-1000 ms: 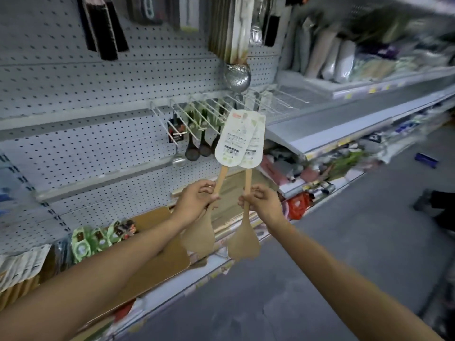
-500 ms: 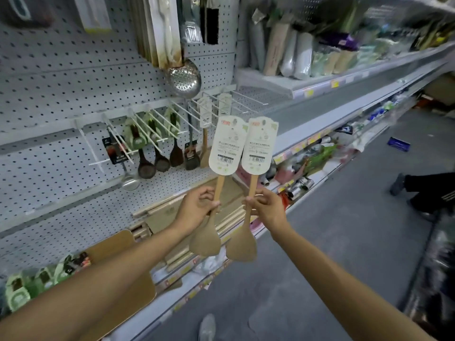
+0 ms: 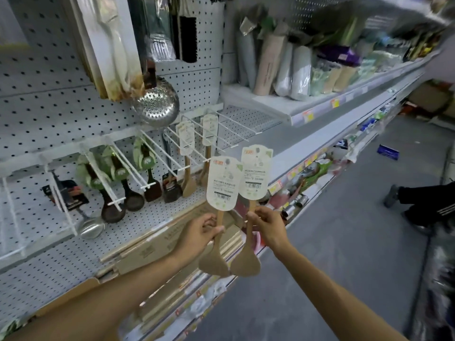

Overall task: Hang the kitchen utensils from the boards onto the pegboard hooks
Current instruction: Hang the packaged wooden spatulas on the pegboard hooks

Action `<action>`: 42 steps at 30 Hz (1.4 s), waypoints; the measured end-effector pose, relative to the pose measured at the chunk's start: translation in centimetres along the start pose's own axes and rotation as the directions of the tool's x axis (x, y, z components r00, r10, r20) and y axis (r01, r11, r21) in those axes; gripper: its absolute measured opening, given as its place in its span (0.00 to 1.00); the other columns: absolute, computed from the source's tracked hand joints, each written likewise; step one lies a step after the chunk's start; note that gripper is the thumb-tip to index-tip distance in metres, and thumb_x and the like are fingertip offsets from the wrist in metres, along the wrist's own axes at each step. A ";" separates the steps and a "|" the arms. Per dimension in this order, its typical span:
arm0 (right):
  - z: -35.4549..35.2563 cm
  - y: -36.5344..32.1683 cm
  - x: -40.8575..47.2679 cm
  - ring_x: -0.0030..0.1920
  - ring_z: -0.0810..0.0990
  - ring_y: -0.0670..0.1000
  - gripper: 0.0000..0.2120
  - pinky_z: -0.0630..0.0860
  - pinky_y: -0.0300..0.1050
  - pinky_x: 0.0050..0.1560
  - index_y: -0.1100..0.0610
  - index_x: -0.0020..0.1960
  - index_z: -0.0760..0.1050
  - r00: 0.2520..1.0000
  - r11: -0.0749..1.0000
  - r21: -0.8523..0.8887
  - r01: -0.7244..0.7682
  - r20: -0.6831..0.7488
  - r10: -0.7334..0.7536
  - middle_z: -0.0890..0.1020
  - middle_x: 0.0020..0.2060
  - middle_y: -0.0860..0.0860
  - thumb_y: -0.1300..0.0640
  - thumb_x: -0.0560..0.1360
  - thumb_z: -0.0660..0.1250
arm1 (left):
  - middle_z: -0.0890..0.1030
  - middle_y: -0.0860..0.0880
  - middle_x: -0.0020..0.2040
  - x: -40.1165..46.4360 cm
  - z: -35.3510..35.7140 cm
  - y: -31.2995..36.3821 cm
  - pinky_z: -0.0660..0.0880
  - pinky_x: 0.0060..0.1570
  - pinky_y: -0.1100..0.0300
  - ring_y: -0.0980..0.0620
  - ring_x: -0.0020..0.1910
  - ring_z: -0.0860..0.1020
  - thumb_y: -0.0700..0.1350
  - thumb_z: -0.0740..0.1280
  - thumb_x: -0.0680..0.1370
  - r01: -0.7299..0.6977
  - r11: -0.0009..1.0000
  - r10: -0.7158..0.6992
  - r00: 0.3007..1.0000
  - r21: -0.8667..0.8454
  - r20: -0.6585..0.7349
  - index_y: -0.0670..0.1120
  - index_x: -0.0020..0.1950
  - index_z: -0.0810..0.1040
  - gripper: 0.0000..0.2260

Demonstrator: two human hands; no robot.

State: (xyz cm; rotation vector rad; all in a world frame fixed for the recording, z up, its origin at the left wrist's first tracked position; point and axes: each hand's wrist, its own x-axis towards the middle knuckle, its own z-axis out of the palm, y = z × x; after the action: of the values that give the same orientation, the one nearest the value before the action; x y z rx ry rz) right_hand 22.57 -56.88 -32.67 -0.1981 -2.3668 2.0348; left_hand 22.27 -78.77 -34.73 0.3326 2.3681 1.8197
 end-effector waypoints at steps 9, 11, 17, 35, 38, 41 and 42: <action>-1.6 1.1 6.9 0.37 0.84 0.47 0.05 0.81 0.44 0.41 0.66 0.48 0.74 0.992 0.999 -0.040 -0.022 0.121 0.027 0.83 0.35 0.51 0.64 0.80 0.62 | 0.86 0.54 0.48 5.3 0.2 -1.6 0.80 0.57 0.52 0.56 0.49 0.84 0.45 0.74 0.75 0.068 0.997 -0.067 0.997 0.024 -0.023 0.54 0.50 0.85 0.05; -2.5 1.7 8.7 0.38 0.84 0.50 0.09 0.81 0.48 0.42 0.68 0.48 0.74 0.987 0.998 -0.064 -0.021 0.158 0.031 0.84 0.34 0.51 0.62 0.81 0.61 | 0.87 0.54 0.47 6.3 0.9 -1.8 0.80 0.58 0.54 0.56 0.49 0.84 0.45 0.75 0.74 0.078 0.997 -0.077 0.995 0.021 -0.056 0.53 0.50 0.85 0.06; -4.9 3.7 14.2 0.42 0.83 0.59 0.10 0.83 0.55 0.47 0.65 0.47 0.76 0.960 0.997 -0.080 -0.006 0.278 0.028 0.83 0.38 0.57 0.60 0.82 0.61 | 0.87 0.57 0.48 8.8 3.6 -2.0 0.80 0.55 0.59 0.58 0.49 0.84 0.43 0.76 0.73 0.108 0.994 -0.103 0.981 0.025 -0.165 0.52 0.50 0.86 0.07; -8.0 6.4 25.7 0.40 0.82 0.57 0.10 0.79 0.54 0.43 0.60 0.44 0.77 0.798 0.989 -0.146 -0.026 0.592 0.108 0.83 0.38 0.59 0.58 0.81 0.63 | 0.87 0.51 0.44 12.4 11.0 0.0 0.80 0.55 0.50 0.52 0.47 0.85 0.44 0.73 0.76 0.222 0.973 -0.228 0.859 -0.068 -0.459 0.52 0.45 0.86 0.03; -7.6 6.3 26.9 0.41 0.83 0.56 0.09 0.80 0.53 0.44 0.64 0.48 0.79 0.790 0.986 -0.169 -0.005 0.604 0.108 0.84 0.40 0.61 0.59 0.80 0.63 | 0.86 0.50 0.42 12.7 11.4 -0.1 0.80 0.54 0.45 0.48 0.45 0.85 0.46 0.72 0.77 0.246 0.968 -0.239 0.853 -0.046 -0.464 0.50 0.43 0.85 0.03; -6.7 5.7 28.3 0.40 0.81 0.58 0.10 0.78 0.54 0.43 0.65 0.50 0.79 0.775 0.989 -0.145 -0.003 0.624 0.094 0.82 0.41 0.66 0.57 0.80 0.64 | 0.87 0.51 0.43 13.0 11.6 0.3 0.80 0.55 0.46 0.49 0.46 0.85 0.44 0.72 0.77 0.252 0.965 -0.255 0.841 -0.072 -0.476 0.52 0.43 0.86 0.05; -6.3 5.5 29.0 0.40 0.81 0.58 0.11 0.78 0.56 0.43 0.64 0.49 0.79 0.776 0.989 -0.147 -0.010 0.623 0.101 0.81 0.41 0.67 0.56 0.80 0.64 | 0.87 0.51 0.43 13.2 11.7 0.4 0.80 0.55 0.46 0.50 0.47 0.85 0.43 0.72 0.76 0.250 0.965 -0.257 0.835 -0.081 -0.487 0.53 0.44 0.86 0.05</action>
State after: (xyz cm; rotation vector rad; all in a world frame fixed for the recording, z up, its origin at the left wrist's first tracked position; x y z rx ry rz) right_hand -5.11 -46.82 -39.22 0.5160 -2.8931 2.2267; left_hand 12.41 -64.39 -37.08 -0.4975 2.5423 1.9643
